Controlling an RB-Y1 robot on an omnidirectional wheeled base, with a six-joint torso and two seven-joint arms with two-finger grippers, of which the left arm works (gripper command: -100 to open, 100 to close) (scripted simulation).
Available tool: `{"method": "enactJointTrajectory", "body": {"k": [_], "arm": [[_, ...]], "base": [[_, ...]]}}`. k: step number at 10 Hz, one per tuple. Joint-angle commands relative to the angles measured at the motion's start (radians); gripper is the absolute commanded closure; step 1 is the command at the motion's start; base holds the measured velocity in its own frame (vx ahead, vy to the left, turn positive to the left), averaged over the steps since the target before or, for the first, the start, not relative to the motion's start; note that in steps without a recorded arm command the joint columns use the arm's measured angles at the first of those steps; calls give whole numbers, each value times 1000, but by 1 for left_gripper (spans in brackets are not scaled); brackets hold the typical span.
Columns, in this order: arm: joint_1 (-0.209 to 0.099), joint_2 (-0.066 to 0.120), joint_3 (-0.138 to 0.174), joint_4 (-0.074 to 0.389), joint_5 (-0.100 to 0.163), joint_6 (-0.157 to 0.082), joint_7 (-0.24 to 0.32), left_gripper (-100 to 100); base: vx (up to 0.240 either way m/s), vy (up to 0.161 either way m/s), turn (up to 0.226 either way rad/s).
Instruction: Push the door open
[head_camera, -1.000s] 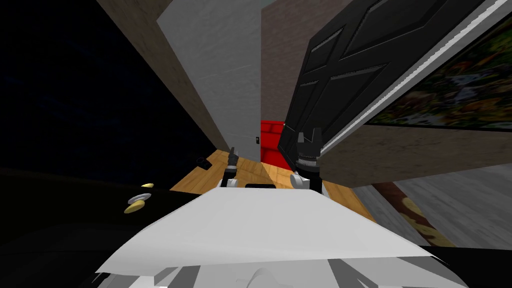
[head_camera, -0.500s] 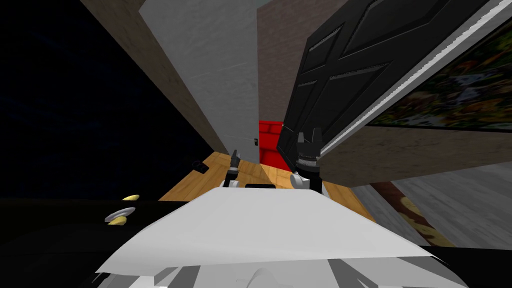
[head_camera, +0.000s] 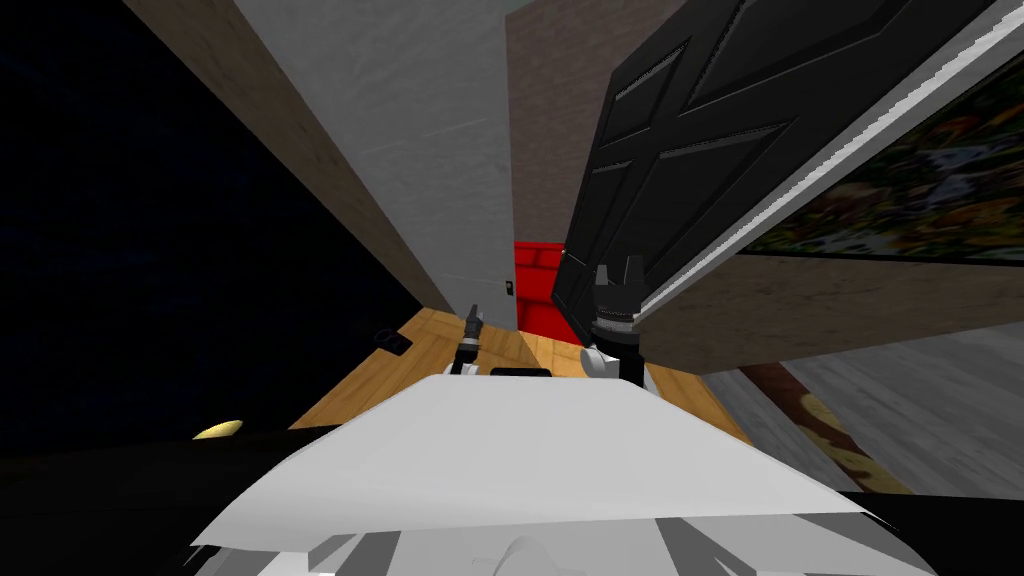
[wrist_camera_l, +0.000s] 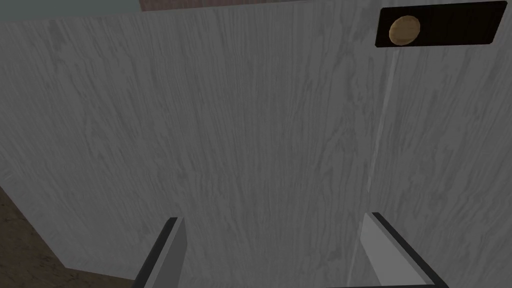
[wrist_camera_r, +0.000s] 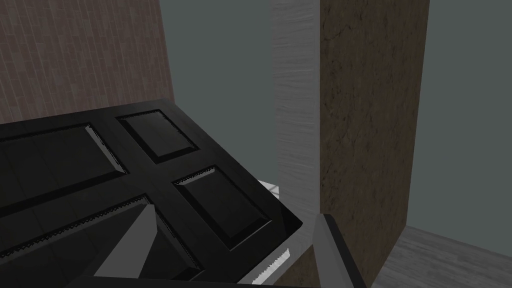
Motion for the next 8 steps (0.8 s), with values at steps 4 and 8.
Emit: {"method": "enactJointTrajectory", "body": {"k": [4, 8], "arm": [[-13, -8, -16, 96, -7, -27, -2, -100], [-26, -13, -27, 175, -11, -48, -2, -100]], "base": [[99, -2, -56], [98, 1, -53]]}}
